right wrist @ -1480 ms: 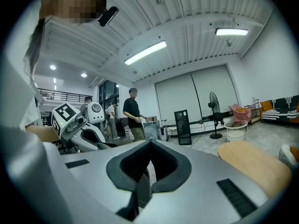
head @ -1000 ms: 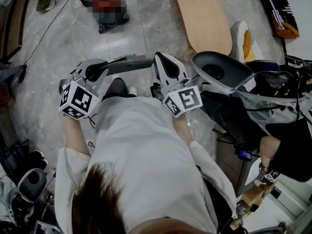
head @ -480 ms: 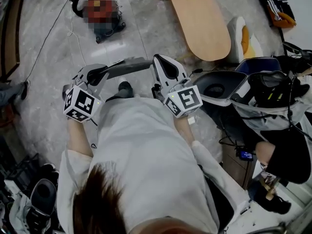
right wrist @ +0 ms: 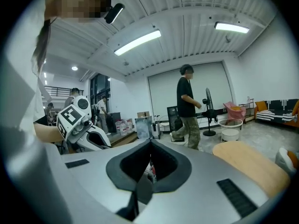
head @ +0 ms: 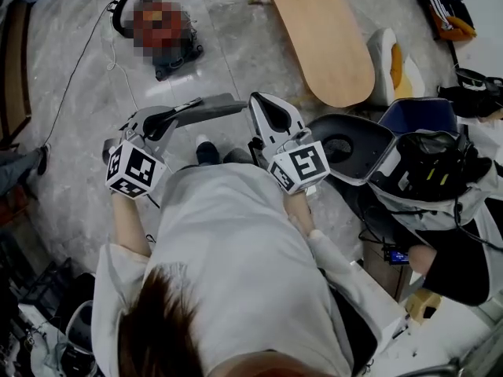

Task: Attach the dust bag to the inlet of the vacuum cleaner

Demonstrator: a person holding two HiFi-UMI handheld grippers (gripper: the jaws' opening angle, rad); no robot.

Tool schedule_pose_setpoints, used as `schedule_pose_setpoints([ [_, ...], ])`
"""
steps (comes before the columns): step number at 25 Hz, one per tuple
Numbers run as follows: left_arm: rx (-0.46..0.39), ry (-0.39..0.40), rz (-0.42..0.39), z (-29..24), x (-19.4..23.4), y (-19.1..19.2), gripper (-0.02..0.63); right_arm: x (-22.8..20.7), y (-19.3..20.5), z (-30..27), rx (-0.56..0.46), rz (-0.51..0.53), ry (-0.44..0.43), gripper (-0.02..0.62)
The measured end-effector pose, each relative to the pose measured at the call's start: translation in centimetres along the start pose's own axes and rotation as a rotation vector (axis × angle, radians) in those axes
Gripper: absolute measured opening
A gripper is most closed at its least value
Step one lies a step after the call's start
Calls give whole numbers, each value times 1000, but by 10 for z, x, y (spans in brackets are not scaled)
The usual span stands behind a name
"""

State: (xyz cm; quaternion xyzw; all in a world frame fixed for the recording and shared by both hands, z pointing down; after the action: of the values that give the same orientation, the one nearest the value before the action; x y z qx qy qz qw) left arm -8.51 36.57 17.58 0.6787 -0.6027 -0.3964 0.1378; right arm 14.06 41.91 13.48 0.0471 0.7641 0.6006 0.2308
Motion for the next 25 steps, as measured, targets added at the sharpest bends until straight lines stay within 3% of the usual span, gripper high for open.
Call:
schedule_pose_setpoints([
  [7,2,14,5,-11,30,8,40,-8,-13,-30,14,6,-5,2],
  [13,13,14,61,-26,51,18,40,-30,-17,-65,63,-14,-26,2],
  [17,38,1,105,-41,76,26,40,-55,-24,-99,89,-24,-63,2],
  [25,72,-61,158,-92,133,30,40,-119,-62,-183,96,61,-157,2],
])
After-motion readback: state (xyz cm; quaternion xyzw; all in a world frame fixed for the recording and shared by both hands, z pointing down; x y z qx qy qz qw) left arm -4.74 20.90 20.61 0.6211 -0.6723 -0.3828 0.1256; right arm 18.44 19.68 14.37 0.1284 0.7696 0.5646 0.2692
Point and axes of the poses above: the fingertips, and each gripper's own axes: z backward along the fingers, x to its left, y out of its underside, the point moved 7 cm from there along z, backward along the fingers, and after that the axes turned 10 degrees about -z, right-handed, at the moved point
